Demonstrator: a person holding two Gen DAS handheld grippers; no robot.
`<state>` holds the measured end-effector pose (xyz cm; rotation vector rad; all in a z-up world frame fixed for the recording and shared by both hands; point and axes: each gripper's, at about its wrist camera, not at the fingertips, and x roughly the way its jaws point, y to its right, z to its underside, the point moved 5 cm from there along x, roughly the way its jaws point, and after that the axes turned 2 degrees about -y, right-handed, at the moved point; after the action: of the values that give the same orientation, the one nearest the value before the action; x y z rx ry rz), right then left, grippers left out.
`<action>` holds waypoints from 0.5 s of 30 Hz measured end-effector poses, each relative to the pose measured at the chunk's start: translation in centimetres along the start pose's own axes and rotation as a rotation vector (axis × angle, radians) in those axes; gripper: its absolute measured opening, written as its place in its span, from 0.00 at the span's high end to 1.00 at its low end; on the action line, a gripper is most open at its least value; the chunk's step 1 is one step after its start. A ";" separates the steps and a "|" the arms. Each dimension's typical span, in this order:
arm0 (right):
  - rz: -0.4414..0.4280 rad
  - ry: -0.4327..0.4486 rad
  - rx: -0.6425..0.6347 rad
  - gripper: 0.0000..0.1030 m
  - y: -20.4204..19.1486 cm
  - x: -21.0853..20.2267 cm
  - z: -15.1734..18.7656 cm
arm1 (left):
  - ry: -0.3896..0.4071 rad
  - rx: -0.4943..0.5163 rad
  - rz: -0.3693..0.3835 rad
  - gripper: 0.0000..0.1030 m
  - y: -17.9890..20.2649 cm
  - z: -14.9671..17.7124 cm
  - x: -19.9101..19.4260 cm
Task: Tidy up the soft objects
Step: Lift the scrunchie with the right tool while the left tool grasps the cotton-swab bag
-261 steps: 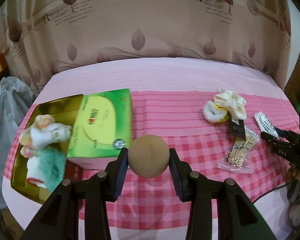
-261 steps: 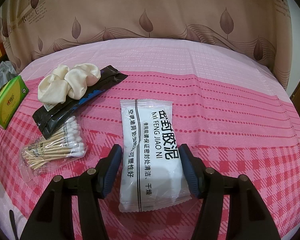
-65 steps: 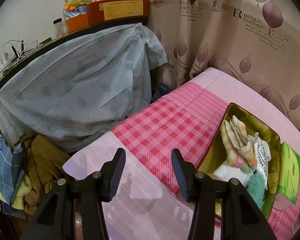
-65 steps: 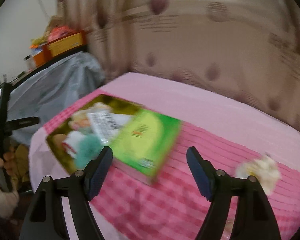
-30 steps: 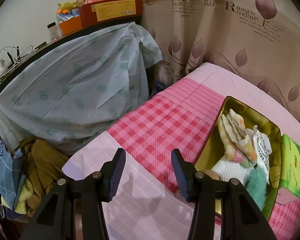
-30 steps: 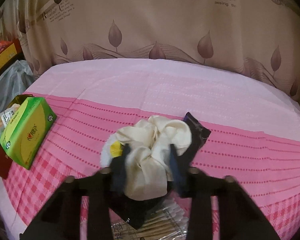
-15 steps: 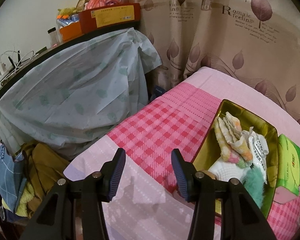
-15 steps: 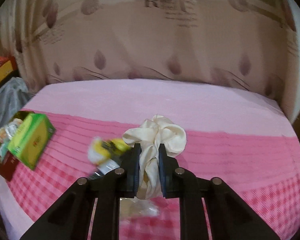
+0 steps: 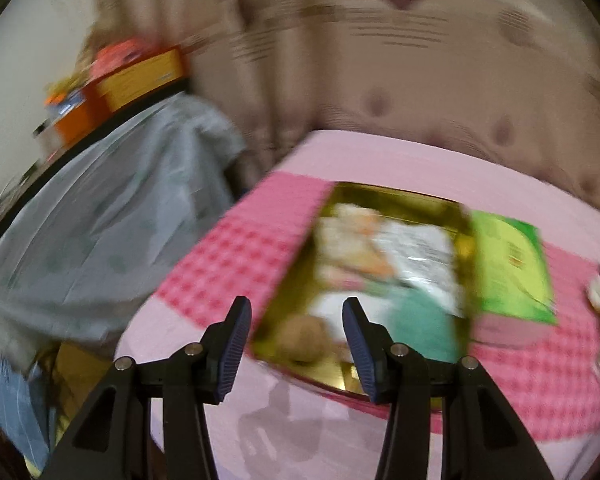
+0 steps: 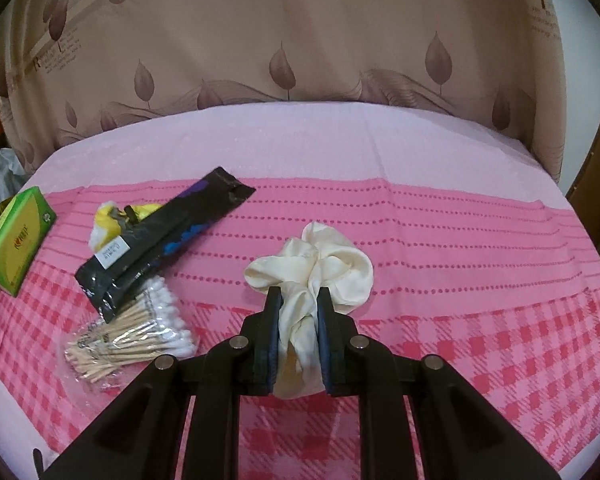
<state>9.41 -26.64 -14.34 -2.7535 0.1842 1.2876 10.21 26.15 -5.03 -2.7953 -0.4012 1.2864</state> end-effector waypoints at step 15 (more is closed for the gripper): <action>0.021 -0.035 0.006 0.85 0.9 1.3 0.9 | -0.004 0.549 0.541 0.46 28.8 4.4 -5.5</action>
<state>9.47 -27.48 -15.96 -2.7294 0.2145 1.3372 9.69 -3.35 -7.93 -2.4797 0.6572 1.2233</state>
